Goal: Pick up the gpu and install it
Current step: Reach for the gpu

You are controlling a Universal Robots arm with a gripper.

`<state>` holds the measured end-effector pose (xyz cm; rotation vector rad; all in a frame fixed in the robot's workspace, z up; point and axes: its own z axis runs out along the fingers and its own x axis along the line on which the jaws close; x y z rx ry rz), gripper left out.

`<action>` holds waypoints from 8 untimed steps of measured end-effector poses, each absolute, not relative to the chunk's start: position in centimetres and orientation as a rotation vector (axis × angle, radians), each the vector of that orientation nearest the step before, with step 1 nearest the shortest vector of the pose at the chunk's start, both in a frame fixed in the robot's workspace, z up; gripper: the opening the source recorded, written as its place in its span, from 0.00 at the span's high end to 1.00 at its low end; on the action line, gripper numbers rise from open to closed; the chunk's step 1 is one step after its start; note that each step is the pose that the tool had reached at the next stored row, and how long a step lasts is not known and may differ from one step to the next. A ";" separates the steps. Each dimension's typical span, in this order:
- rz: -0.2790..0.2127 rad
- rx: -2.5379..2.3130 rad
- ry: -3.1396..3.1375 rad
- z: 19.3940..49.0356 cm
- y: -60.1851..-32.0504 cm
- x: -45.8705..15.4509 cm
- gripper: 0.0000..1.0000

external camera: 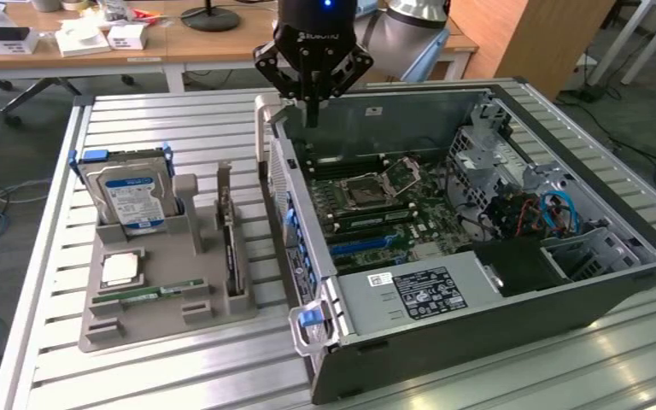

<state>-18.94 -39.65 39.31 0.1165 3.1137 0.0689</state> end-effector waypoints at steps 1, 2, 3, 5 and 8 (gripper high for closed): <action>0.069 0.117 3.114 39.3 -39.6 -19.2 0.89; 0.069 0.117 3.114 39.3 -39.6 -19.4 0.89; 0.069 0.117 3.114 39.3 -39.6 -19.6 0.89; 0.069 0.117 3.114 39.3 -39.6 -20.1 0.89; 0.069 0.117 3.114 39.3 -39.5 -20.7 0.89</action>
